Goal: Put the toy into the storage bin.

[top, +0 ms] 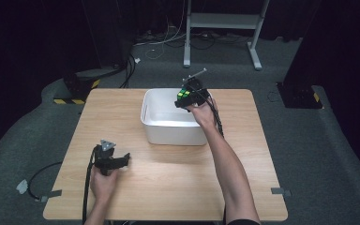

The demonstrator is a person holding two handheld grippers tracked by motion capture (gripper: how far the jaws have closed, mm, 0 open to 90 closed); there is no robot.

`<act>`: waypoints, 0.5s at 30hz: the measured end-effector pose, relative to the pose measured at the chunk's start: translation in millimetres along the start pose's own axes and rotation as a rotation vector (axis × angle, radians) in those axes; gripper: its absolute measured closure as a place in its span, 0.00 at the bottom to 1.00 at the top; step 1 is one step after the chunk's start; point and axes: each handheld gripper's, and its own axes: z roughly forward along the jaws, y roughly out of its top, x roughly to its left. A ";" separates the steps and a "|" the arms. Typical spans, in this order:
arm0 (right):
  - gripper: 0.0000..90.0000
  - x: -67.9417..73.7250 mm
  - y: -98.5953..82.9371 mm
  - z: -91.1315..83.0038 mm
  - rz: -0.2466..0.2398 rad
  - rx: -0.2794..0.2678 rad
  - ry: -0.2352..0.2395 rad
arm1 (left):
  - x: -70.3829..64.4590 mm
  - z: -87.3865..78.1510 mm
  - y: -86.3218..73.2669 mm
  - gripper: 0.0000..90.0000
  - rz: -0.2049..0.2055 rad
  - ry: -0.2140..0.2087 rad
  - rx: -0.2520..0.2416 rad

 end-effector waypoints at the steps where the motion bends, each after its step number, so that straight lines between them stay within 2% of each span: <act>1: 0.18 0.5 -0.1 1.5 -0.001 0.005 0.003 | -0.2 0.0 -0.1 0.17 -0.003 -0.001 0.000; 8: 0.18 1.9 1.3 8.5 0.007 0.004 0.025 | -0.2 0.0 0.0 0.17 -0.002 0.000 0.000; 15: 0.18 1.1 4.2 11.9 0.007 0.014 0.021 | -0.1 0.0 0.0 0.17 -0.002 0.000 -0.001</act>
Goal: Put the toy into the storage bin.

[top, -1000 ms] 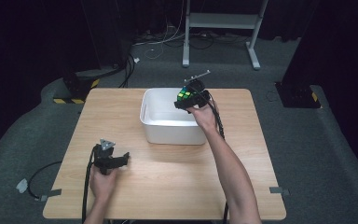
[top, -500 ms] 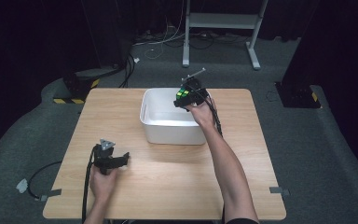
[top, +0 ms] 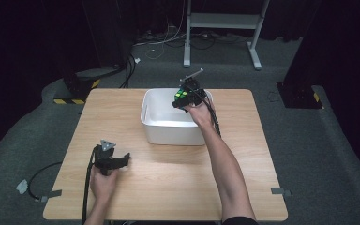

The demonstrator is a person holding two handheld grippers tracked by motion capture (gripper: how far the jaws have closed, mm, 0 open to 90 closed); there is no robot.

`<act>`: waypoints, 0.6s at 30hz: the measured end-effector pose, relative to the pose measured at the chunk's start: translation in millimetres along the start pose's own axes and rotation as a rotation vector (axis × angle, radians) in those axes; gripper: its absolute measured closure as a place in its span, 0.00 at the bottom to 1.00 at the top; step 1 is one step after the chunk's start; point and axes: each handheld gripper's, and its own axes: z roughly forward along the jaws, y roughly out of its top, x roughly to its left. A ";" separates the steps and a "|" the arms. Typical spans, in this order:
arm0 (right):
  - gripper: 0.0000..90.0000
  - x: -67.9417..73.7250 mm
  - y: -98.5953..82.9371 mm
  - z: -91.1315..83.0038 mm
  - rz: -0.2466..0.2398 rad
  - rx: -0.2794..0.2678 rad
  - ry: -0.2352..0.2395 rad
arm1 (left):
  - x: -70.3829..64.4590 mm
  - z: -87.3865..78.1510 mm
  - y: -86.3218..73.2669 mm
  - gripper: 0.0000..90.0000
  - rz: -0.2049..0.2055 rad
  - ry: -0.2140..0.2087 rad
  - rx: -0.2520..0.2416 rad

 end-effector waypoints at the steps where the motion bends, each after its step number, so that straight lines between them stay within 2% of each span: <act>1: 0.18 0.0 0.0 0.0 0.000 0.000 0.000 | 0.0 0.0 0.0 0.17 0.000 0.000 0.000; 18: 0.18 -2.7 -2.3 -5.6 -0.008 0.011 -0.005 | 0.4 0.0 0.1 0.17 0.005 -0.001 0.002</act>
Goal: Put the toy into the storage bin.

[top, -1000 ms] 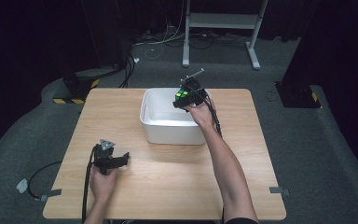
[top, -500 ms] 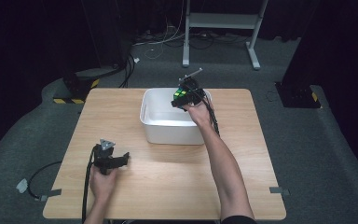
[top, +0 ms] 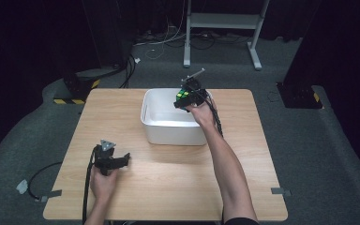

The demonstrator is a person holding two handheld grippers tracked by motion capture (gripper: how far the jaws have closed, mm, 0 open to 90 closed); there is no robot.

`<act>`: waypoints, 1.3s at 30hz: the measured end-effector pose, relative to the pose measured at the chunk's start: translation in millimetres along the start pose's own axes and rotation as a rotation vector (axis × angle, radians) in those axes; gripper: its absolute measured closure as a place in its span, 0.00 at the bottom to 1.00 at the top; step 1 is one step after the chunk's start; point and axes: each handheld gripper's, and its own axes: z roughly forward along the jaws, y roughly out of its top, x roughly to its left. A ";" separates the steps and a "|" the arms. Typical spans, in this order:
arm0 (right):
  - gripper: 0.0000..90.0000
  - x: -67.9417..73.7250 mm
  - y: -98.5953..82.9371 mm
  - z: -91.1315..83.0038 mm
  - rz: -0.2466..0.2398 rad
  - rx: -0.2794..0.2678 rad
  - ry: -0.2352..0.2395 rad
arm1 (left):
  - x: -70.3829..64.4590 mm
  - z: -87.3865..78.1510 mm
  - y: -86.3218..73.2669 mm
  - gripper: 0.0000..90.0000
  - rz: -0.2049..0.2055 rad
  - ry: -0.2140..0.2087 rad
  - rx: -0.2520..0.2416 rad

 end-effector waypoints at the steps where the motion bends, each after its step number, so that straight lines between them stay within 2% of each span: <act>1: 0.18 -0.3 -0.2 -0.9 0.001 -0.002 0.000 | 0.1 -0.1 0.0 0.17 0.001 0.001 0.000; 8: 0.18 -1.5 -1.1 -7.3 0.003 -0.011 -0.004 | -0.1 0.0 0.0 0.17 0.000 0.000 0.001; 11: 0.18 -2.1 -2.4 -9.3 0.017 0.004 -0.011 | -0.1 0.0 0.0 0.17 -0.001 0.000 0.000; 14: 0.18 -1.8 -2.8 -11.6 0.020 -0.001 -0.001 | -0.2 0.3 0.0 0.17 -0.002 -0.001 0.000; 27: 0.18 -3.0 -5.2 -22.6 0.011 -0.018 0.013 | -0.3 0.4 0.2 0.17 -0.003 0.000 -0.002; 31: 0.18 -1.9 -6.4 -24.0 0.000 -0.012 -0.004 | 0.2 0.1 0.3 0.17 0.002 0.000 0.004; 39: 0.18 -0.8 -9.3 -26.9 -0.013 -0.013 0.001 | 0.1 0.1 0.3 0.17 0.001 0.000 0.003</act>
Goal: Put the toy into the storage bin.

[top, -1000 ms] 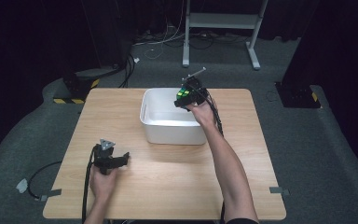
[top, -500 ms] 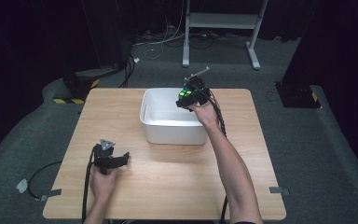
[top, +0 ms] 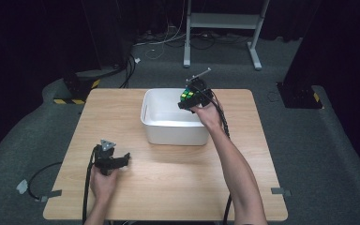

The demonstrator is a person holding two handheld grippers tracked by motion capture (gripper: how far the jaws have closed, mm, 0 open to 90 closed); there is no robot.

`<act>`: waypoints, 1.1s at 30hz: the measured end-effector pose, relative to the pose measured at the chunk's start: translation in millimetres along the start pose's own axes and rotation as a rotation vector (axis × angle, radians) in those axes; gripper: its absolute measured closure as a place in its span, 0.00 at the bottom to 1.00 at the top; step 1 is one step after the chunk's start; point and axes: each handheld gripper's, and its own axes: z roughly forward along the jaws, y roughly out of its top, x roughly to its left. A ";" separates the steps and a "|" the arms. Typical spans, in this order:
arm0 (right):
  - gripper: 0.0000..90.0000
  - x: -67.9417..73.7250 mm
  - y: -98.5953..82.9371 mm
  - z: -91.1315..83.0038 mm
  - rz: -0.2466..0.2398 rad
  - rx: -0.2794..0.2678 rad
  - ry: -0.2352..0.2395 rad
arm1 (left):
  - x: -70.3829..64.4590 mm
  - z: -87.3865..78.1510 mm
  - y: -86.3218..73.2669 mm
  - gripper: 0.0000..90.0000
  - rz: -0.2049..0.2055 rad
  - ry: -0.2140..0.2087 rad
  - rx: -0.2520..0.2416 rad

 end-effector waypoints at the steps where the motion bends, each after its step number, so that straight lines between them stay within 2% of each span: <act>1: 0.18 -0.1 -0.8 -1.9 0.003 -0.006 0.004 | 0.0 0.0 0.0 0.17 0.001 0.000 0.000; 12: 0.18 -1.3 -4.5 -9.3 -0.007 -0.018 0.029 | 0.1 0.1 0.1 0.17 0.001 0.000 0.001; 25: 0.18 0.4 -10.7 -17.5 -0.033 -0.020 0.030 | 0.1 0.7 0.5 0.17 -0.001 0.001 -0.003; 33: 0.18 -0.2 -19.9 -26.9 -0.044 -0.042 0.037 | 0.2 0.9 0.6 0.17 -0.001 0.002 -0.003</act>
